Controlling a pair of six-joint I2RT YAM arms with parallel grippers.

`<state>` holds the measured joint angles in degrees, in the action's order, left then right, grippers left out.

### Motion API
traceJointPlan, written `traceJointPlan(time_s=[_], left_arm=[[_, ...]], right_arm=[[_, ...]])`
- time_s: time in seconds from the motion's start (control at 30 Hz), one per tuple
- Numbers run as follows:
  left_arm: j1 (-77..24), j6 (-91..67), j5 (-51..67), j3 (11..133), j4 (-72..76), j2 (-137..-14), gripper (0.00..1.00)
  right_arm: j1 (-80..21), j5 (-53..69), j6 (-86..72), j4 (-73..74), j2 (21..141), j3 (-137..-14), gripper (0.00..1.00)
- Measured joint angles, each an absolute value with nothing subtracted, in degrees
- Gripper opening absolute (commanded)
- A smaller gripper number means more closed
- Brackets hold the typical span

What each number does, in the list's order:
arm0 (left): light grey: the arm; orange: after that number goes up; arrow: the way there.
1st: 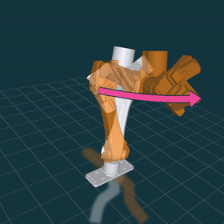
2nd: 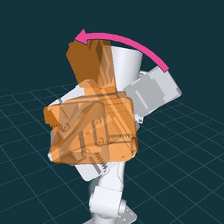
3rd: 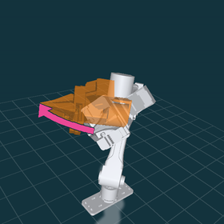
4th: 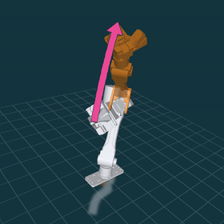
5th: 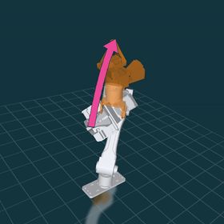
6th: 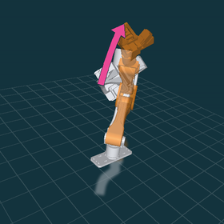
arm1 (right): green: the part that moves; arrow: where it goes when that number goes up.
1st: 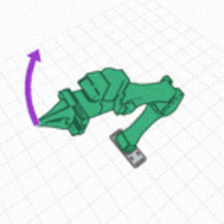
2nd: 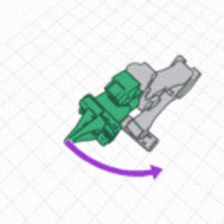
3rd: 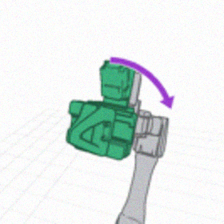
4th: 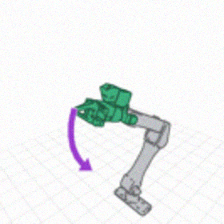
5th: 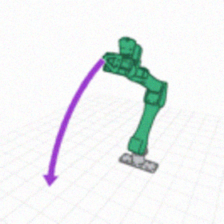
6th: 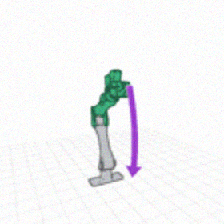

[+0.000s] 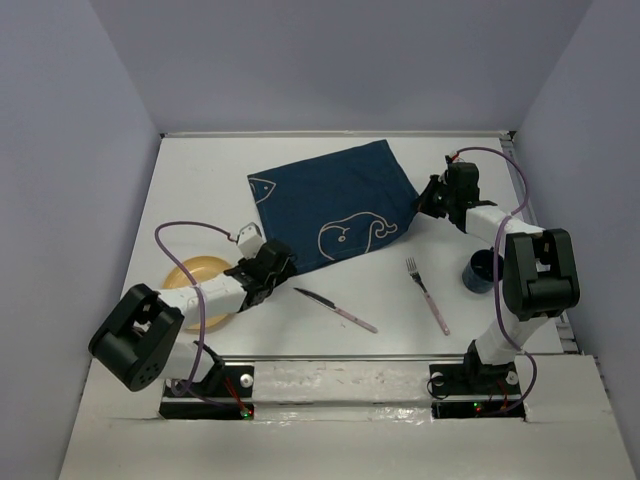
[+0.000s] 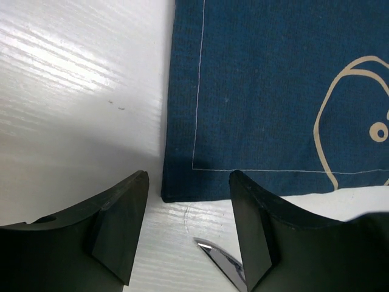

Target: Set the dinner table for one person

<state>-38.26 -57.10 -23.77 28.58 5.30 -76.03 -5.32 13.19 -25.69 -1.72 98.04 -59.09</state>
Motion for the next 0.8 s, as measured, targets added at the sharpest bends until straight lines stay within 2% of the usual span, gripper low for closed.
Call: traceJointPlan(time_s=[0.17, 0.2, 0.27, 0.3, 0.37, 0.4, 0.47, 0.8], left_arm=[[-37.7, -56.7, -23.5, 28.9, 8.6, -78.1, 0.6], [-37.6, -56.6, -23.3, 29.2, 9.3, -78.9, 0.52], [-37.5, -56.3, -23.0, 29.6, 10.2, -80.0, 0.44], [-37.5, -56.0, -22.8, 29.7, 10.5, -80.5, 0.33], [-37.4, -56.0, -22.5, 29.7, 10.5, -80.6, 0.22], [-37.4, -55.6, -22.0, 29.7, 10.1, -80.7, 0.12], [-37.4, -55.3, -21.8, 29.7, 10.1, -80.9, 0.0], [-32.8, -46.6, -20.5, 34.2, 8.5, -78.4, 0.0]], right_arm=[[-5.3, 13.3, -25.7, -1.7, 98.0, -59.1, 0.0], [-5.3, 13.3, -25.7, -1.7, 98.0, -59.1, 0.0], [-5.3, 13.3, -25.7, -1.7, 98.0, -59.1, 0.0], [-5.3, 13.3, -25.7, -1.7, 98.0, -59.1, 0.0], [-5.3, 13.4, -25.7, -1.7, 98.0, -59.1, 0.0], [-5.3, 13.4, -25.7, -1.7, 98.0, -59.1, 0.0], [-5.3, 13.5, -25.7, -1.7, 98.0, -59.1, 0.0], [-5.3, 13.9, -25.7, -1.7, 93.9, -57.8, 0.0]])
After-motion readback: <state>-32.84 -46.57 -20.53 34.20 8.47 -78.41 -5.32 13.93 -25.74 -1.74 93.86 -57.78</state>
